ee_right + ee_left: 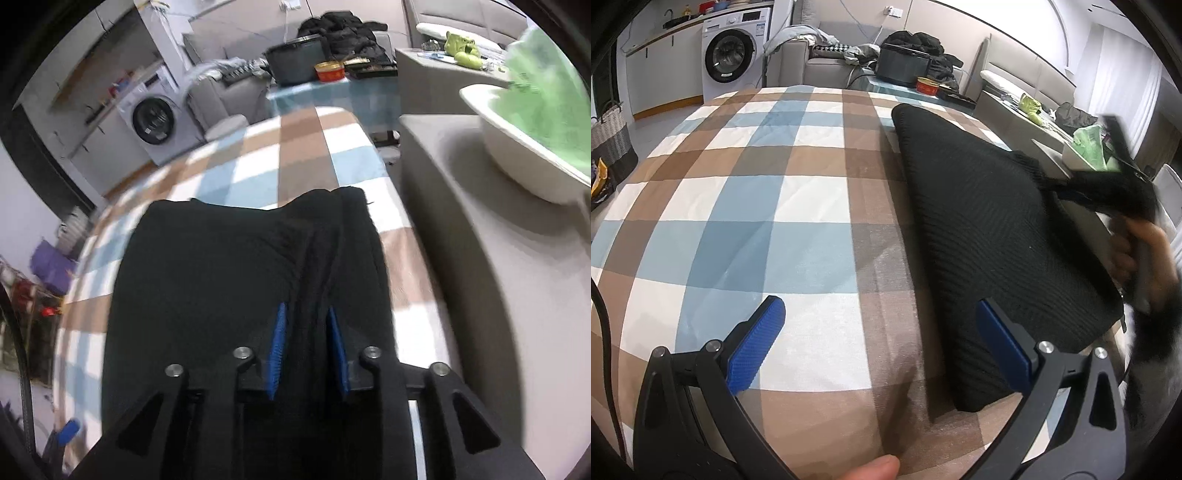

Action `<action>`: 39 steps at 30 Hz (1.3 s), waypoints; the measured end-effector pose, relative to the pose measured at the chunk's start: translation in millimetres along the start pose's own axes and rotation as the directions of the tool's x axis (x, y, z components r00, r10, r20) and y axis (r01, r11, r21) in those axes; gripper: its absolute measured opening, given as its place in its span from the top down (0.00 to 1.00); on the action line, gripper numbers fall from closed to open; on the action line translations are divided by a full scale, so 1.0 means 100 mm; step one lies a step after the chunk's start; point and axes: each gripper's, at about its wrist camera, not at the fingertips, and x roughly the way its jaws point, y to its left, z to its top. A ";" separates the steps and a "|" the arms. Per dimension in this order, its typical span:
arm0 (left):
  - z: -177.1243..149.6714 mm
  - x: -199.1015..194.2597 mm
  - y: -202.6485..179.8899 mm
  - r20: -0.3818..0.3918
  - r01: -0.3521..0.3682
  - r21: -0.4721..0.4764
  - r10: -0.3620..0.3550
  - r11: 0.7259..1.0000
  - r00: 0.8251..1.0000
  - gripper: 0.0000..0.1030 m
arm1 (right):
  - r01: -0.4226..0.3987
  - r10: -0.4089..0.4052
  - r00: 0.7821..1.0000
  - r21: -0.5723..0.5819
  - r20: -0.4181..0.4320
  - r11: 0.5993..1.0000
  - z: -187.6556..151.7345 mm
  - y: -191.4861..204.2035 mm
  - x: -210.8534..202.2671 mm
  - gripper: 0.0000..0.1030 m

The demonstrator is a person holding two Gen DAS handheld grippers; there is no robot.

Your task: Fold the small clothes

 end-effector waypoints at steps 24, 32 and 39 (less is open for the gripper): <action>0.03 0.07 -0.16 -0.021 0.024 0.024 -0.023 0.999 0.999 0.01 | -0.146 0.143 0.989 -0.107 -0.031 0.983 -1.13 0.07 -0.47 0.68; 0.05 0.01 -0.17 -0.009 0.033 0.023 -0.033 0.999 0.999 0.01 | -0.127 0.150 0.983 -0.199 0.109 0.972 -1.01 0.27 -0.95 0.89; 0.03 0.12 -0.22 -0.040 0.045 0.018 -0.044 0.999 0.998 0.01 | 0.041 -0.040 0.999 -0.168 0.011 0.985 -1.17 0.02 -0.59 0.86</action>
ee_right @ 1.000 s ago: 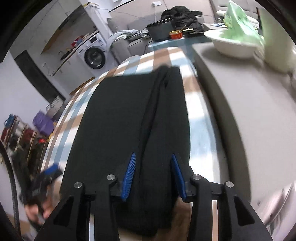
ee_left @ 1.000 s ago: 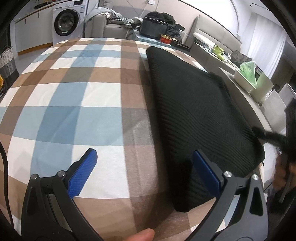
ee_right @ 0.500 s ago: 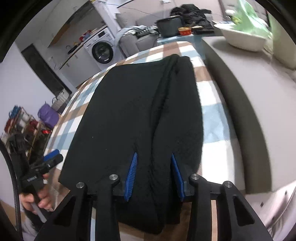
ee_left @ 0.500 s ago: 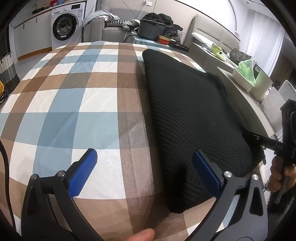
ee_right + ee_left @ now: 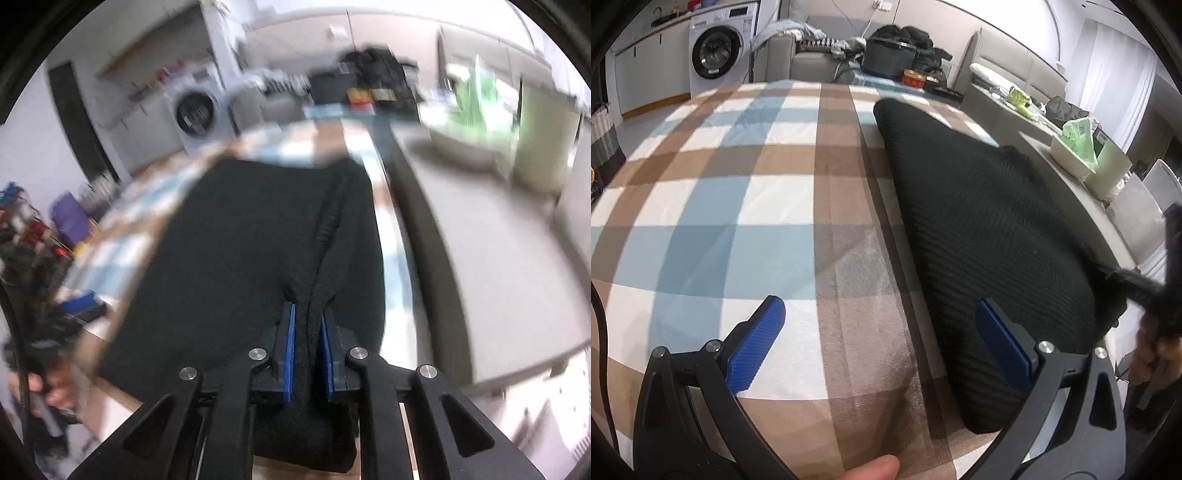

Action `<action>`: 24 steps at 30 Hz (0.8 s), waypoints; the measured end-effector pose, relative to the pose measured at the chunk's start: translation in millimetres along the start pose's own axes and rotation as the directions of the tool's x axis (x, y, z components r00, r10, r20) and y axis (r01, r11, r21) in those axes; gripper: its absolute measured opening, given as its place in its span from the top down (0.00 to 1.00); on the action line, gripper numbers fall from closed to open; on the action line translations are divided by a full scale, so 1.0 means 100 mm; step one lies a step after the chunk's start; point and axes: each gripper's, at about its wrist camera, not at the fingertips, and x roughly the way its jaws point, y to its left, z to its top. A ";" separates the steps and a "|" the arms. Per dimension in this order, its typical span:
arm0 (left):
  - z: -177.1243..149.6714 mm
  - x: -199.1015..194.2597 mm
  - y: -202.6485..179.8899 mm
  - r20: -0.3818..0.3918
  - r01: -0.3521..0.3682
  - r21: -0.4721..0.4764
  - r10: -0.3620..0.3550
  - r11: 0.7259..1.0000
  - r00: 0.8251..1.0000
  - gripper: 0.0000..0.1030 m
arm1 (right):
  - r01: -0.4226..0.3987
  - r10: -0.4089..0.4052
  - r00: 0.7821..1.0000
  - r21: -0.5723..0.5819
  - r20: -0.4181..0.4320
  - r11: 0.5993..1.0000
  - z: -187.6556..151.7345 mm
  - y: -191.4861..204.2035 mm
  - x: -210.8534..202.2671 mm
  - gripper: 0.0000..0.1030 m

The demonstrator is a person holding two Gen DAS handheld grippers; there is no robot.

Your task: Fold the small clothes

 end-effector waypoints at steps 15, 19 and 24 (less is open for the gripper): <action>0.01 0.22 -0.20 -0.026 0.148 0.015 -0.148 0.989 0.989 0.57 | -0.034 0.033 0.999 0.021 0.011 0.999 0.07 -0.15 0.07 0.58; 0.01 0.30 -0.29 -0.026 0.158 0.034 -0.157 0.987 0.987 0.74 | -0.070 0.070 0.998 0.037 -0.003 0.997 0.08 -0.19 0.17 0.63; 0.00 0.27 -0.29 -0.015 0.156 0.026 -0.155 0.987 0.988 0.86 | -0.083 0.083 0.997 0.036 -0.003 0.996 0.04 -0.11 0.14 0.72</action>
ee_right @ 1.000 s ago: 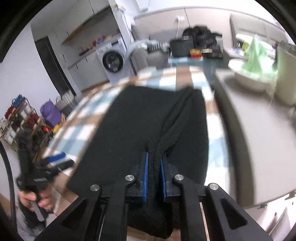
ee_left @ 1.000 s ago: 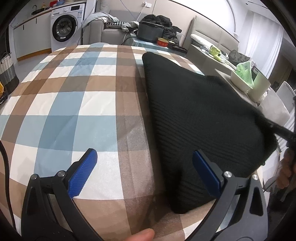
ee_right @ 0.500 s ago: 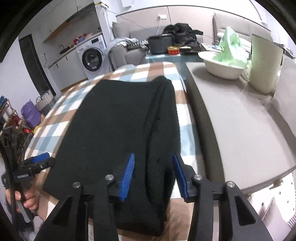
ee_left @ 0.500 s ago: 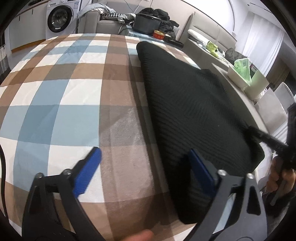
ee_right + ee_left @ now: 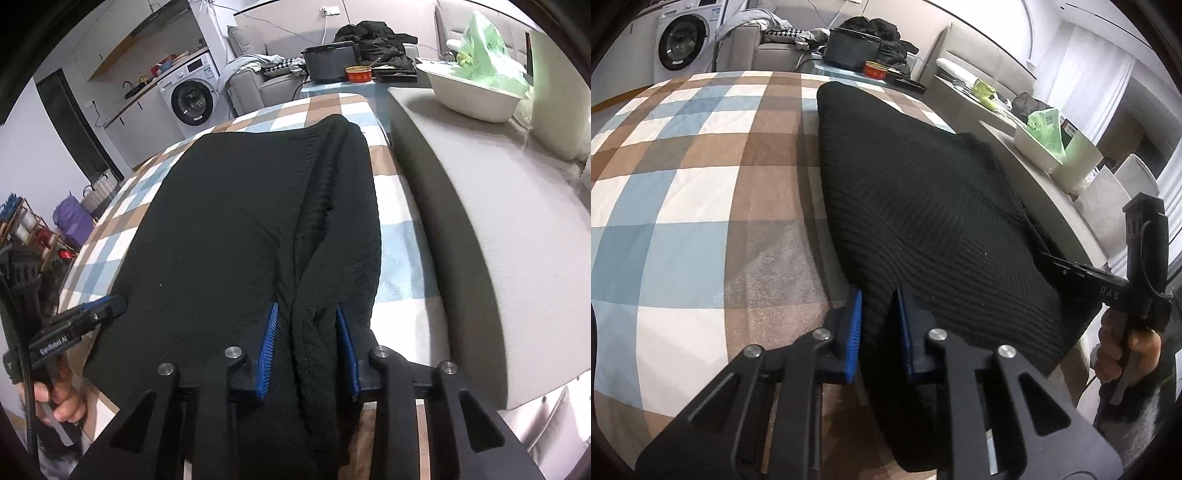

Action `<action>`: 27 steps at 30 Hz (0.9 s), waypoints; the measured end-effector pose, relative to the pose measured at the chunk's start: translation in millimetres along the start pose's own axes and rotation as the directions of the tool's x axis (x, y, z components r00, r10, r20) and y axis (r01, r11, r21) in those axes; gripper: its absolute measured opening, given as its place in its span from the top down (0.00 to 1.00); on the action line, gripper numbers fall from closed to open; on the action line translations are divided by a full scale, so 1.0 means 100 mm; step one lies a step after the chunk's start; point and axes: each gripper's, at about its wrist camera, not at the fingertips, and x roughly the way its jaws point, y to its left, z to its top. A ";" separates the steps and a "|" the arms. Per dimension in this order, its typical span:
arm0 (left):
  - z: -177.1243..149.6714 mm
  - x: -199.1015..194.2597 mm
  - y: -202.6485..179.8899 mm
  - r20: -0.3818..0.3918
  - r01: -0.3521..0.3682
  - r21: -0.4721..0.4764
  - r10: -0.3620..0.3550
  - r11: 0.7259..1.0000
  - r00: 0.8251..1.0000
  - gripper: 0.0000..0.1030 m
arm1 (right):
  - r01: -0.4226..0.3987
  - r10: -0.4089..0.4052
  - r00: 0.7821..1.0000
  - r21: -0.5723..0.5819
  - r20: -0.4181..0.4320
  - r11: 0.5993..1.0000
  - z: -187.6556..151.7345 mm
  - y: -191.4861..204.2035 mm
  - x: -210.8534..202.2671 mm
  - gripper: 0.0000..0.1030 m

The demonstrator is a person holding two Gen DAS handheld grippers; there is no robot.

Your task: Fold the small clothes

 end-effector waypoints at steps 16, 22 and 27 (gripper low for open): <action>-0.20 -0.79 0.80 0.089 -0.190 -0.081 0.197 0.978 0.976 0.92 | -0.142 0.137 0.989 -0.109 -0.052 0.984 0.04 0.96 0.36 0.72; -0.33 -0.99 1.21 0.076 -0.230 -0.140 0.242 0.963 0.967 0.92 | -0.200 0.189 0.978 -0.151 -0.084 0.968 0.08 1.35 0.51 0.70; -0.34 -1.02 1.29 0.074 -0.224 -0.150 0.237 0.963 0.969 0.92 | -0.208 0.198 0.976 -0.118 -0.094 0.971 0.02 1.09 0.37 0.55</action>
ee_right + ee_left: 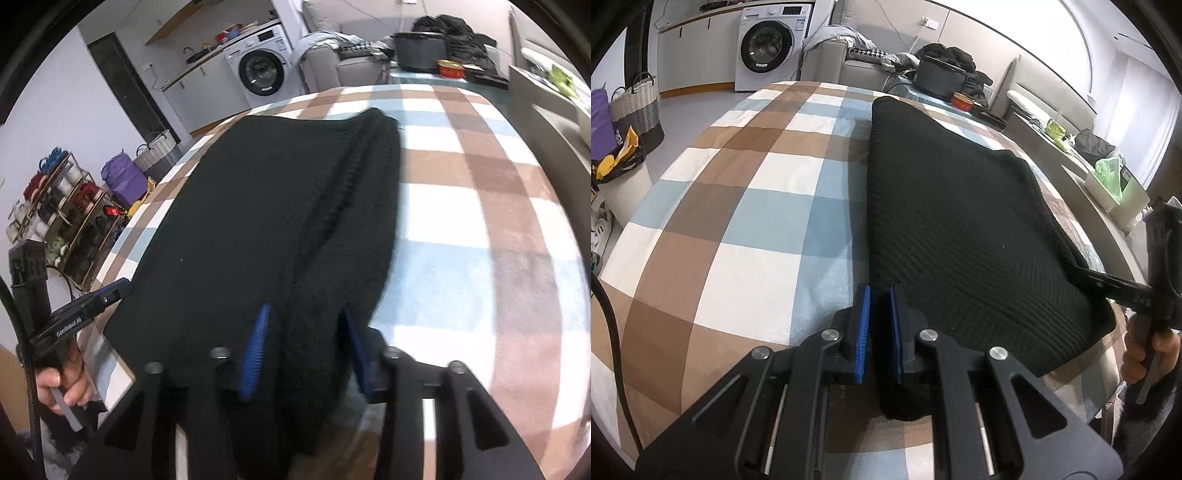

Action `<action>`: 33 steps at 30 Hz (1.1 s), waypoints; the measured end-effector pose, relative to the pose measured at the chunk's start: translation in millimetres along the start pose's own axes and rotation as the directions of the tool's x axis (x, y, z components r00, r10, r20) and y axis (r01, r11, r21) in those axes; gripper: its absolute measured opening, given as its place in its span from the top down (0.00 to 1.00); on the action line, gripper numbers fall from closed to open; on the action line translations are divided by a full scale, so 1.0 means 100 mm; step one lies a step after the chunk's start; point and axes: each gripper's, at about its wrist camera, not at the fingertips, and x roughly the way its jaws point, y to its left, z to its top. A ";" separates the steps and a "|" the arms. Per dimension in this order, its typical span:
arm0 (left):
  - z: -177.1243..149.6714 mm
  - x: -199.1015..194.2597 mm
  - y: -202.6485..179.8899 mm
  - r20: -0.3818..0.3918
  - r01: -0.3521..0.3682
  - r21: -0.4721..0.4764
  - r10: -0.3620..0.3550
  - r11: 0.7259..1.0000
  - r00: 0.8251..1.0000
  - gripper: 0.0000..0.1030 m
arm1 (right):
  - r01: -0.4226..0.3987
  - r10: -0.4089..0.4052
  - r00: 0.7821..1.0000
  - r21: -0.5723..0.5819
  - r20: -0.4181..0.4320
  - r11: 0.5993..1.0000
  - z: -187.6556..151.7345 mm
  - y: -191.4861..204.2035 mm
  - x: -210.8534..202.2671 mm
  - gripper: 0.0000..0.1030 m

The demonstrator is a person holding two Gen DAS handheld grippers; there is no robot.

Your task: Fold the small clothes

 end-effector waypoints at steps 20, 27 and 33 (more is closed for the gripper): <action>0.11 -0.08 -0.14 0.009 0.008 -0.003 -0.008 1.000 1.000 0.58 | -0.080 0.079 0.996 0.010 0.049 0.997 0.27 0.10 0.01 0.57; 0.11 -0.08 -0.20 0.027 0.021 0.004 -0.021 1.000 0.999 0.30 | -0.086 0.081 0.995 0.092 0.059 0.992 0.37 -0.07 0.22 0.61; 0.11 -0.08 -0.27 0.026 0.032 0.023 -0.033 0.999 0.999 0.30 | -0.090 0.088 0.994 0.027 0.071 0.996 0.47 0.07 0.31 0.85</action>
